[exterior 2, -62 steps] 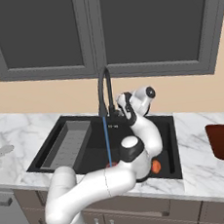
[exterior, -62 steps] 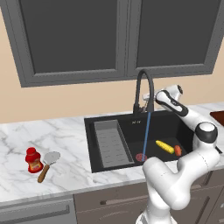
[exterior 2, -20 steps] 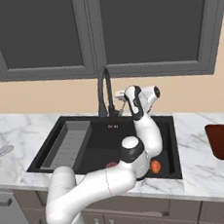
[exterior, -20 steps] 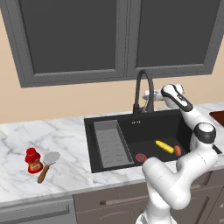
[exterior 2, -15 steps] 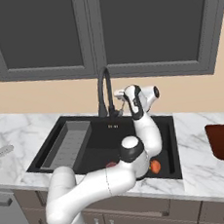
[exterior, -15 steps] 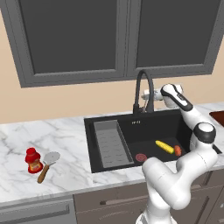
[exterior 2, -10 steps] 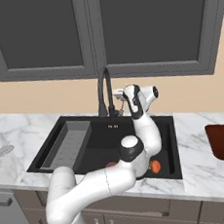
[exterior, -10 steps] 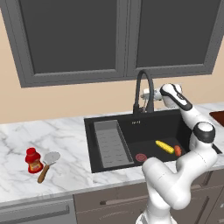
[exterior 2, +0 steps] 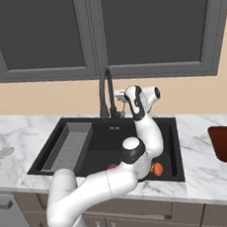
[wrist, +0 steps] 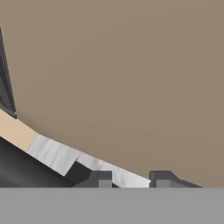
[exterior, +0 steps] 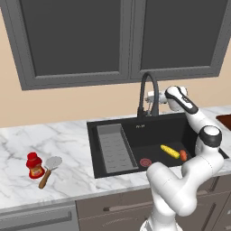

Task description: Pick up all produce items and place them in the sink. Turn on the sink faucet to wash them. Then turn the sink off and put them in the tray.

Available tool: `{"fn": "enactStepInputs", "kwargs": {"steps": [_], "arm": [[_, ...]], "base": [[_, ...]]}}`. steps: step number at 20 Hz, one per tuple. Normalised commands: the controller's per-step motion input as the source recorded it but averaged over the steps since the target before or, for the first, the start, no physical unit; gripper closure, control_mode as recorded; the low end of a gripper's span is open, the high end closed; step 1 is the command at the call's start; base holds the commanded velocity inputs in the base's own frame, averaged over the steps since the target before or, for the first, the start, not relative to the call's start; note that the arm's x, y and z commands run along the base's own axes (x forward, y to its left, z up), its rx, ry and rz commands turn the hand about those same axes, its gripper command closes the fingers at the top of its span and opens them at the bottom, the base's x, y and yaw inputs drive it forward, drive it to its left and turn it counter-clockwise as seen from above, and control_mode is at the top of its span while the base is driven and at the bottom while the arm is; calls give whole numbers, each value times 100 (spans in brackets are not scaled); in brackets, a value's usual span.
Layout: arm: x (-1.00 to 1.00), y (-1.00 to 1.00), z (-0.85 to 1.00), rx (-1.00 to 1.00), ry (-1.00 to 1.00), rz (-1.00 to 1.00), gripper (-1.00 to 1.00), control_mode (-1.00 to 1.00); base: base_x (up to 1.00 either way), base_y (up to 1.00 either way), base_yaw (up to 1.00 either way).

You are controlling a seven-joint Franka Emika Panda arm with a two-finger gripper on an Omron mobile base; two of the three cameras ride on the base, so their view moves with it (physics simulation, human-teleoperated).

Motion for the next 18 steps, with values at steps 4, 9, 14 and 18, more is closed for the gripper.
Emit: {"fn": "enactStepInputs", "kwargs": {"steps": [4,9,14,18], "arm": [[4,13,0,0,1,0,100,-100],[8,15,0,0,3,0,100,-100],[9,8,0,0,4,1,100,-100],[5,1,0,0,0,4,100,-100]], "base": [[0,0,0],[0,0,0],[0,0,0],[0,0,0]]}}
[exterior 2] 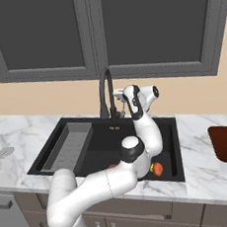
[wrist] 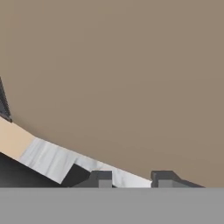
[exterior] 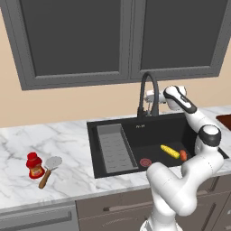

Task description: Pick up all produce items and place them in the sink. Turn on the sink faucet to wash them. Then turn the sink off and put them in the tray.

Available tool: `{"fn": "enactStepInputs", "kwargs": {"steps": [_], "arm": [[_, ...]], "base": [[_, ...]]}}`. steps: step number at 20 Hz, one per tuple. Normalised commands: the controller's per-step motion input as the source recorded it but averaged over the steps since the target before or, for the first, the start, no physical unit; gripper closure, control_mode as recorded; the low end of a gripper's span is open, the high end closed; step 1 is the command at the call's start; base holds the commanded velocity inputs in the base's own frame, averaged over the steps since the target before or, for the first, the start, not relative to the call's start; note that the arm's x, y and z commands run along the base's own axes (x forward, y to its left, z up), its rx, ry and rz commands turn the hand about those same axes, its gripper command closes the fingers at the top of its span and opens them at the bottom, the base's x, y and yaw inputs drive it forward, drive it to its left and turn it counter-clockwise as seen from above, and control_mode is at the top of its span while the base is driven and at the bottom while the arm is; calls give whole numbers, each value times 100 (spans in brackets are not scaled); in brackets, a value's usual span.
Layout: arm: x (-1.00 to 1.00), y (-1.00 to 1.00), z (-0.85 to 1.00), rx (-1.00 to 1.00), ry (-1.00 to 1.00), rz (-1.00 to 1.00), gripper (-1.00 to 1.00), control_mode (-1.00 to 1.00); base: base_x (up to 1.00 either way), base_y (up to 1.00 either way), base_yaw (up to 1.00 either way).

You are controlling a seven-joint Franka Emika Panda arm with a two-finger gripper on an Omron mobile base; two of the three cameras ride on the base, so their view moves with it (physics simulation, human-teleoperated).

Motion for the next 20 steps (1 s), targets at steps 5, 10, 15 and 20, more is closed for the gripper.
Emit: {"fn": "enactStepInputs", "kwargs": {"steps": [5,10,15,20], "arm": [[0,-1,0,0,0,0,100,-100],[1,0,0,0,0,1,100,-100],[0,0,0,0,0,2,100,-100],[0,0,0,0,0,1,100,-100]], "base": [[0,0,0],[0,0,0],[0,0,0],[0,0,0]]}}
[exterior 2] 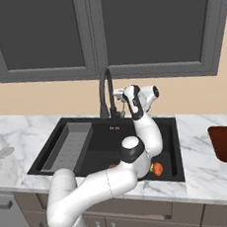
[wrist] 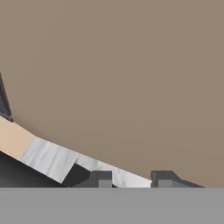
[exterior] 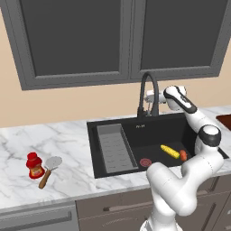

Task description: Pick up all produce items and place them in the sink. Turn on the sink faucet to wash them. Then turn the sink off and put them in the tray.

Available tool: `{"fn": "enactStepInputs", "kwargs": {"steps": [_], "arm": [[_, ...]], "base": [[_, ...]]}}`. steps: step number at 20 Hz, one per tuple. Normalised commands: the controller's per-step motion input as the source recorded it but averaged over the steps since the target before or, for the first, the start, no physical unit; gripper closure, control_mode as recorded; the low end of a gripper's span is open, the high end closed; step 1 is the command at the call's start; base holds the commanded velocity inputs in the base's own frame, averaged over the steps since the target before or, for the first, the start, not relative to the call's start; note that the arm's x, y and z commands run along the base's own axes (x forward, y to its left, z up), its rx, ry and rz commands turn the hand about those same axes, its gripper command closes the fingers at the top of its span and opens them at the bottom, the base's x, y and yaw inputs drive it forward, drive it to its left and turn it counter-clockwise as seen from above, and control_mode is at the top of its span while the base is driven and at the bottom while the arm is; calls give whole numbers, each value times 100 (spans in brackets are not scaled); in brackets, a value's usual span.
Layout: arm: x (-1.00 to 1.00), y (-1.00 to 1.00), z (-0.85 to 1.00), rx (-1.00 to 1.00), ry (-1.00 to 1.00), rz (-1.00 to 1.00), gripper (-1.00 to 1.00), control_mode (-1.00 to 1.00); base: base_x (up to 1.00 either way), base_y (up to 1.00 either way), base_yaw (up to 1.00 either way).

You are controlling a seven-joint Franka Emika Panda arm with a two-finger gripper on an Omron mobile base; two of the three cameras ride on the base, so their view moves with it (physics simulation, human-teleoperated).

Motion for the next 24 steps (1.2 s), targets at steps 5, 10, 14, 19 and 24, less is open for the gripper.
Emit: {"fn": "enactStepInputs", "kwargs": {"steps": [5,10,14,19,24], "arm": [[0,1,-2,0,0,1,-100,-100],[0,-7,0,1,0,4,-100,-100],[0,-25,0,1,0,6,-100,-100],[5,-33,0,0,-1,6,-100,-100],[1,-39,0,1,-1,5,-100,-100]], "base": [[0,0,0],[0,0,0],[0,0,0],[0,0,0],[0,0,0]]}}
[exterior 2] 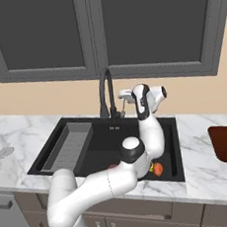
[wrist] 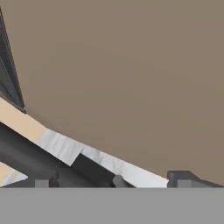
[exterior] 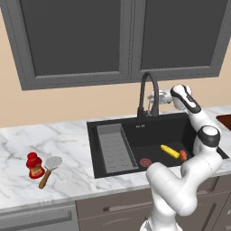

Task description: Pick up all produce items and place them in the sink. Turn on the sink faucet to wash them. Then turn the sink off and put them in the tray.

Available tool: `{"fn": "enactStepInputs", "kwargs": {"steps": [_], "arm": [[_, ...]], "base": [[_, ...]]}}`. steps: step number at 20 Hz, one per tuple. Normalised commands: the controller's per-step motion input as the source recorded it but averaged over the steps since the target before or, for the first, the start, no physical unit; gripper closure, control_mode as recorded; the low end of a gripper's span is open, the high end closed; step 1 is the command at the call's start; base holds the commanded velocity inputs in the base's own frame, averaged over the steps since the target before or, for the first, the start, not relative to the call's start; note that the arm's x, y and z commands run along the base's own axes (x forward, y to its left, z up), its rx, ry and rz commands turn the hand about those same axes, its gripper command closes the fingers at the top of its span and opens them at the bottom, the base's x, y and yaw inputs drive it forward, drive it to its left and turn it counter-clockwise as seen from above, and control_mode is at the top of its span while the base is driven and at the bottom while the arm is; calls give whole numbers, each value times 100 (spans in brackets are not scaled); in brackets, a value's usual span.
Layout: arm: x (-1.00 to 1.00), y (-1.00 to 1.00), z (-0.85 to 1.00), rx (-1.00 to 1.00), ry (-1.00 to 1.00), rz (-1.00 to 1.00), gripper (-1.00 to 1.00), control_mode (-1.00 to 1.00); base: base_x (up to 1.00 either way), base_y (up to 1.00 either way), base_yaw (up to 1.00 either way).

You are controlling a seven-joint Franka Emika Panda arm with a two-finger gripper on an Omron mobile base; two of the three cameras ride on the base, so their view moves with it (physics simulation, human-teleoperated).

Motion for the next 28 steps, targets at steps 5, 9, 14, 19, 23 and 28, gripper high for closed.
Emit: {"fn": "enactStepInputs", "kwargs": {"steps": [5,9,14,19,23,28], "arm": [[0,-47,0,0,-6,3,-100,-100],[-24,-43,17,0,-14,0,-100,-100],[-71,-17,28,0,-17,-2,-100,-100],[-98,1,28,0,-12,-8,-100,-100],[-96,6,23,0,-7,-12,-100,-100],[-88,0,18,0,-8,-16,-100,-100]], "base": [[0,0,0],[0,0,0],[0,0,0],[0,0,0],[0,0,0],[0,0,0]]}}
